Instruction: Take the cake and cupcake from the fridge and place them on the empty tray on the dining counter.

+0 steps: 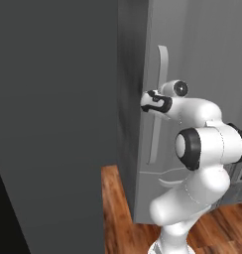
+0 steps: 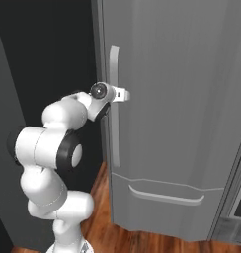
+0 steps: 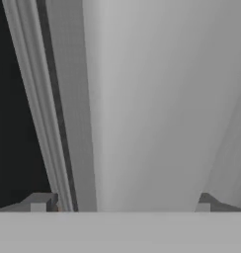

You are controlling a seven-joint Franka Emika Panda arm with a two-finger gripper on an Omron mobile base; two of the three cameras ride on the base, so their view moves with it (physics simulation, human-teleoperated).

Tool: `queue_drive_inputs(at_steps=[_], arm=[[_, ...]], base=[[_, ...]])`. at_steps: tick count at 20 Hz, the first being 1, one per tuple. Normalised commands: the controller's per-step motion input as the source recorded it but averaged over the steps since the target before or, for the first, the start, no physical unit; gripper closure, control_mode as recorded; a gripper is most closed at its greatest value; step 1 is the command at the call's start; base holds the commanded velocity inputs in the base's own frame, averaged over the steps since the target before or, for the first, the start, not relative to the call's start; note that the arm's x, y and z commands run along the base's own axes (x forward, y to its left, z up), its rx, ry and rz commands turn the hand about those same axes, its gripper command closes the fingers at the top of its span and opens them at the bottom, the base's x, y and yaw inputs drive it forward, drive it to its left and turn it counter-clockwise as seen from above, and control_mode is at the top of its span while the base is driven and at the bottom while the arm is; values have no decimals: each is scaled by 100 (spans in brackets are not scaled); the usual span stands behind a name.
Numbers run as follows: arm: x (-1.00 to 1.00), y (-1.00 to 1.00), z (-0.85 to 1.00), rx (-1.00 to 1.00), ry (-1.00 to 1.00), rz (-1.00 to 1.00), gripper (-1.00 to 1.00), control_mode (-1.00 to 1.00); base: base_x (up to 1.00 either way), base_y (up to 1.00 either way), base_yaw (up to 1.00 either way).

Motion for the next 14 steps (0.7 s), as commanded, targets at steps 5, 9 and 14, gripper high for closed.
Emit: queue_drive_inputs(at_steps=[5, 9, 14], arm=[[74, -27, -8, 1, 0, 9, 100, -100], [27, -7, 0, 0, 6, 1, 100, -100], [-70, -36, 1, 0, 7, 8, 100, -100]], base=[[0, 0, 0], [0, 0, 0], [0, 0, 0]])
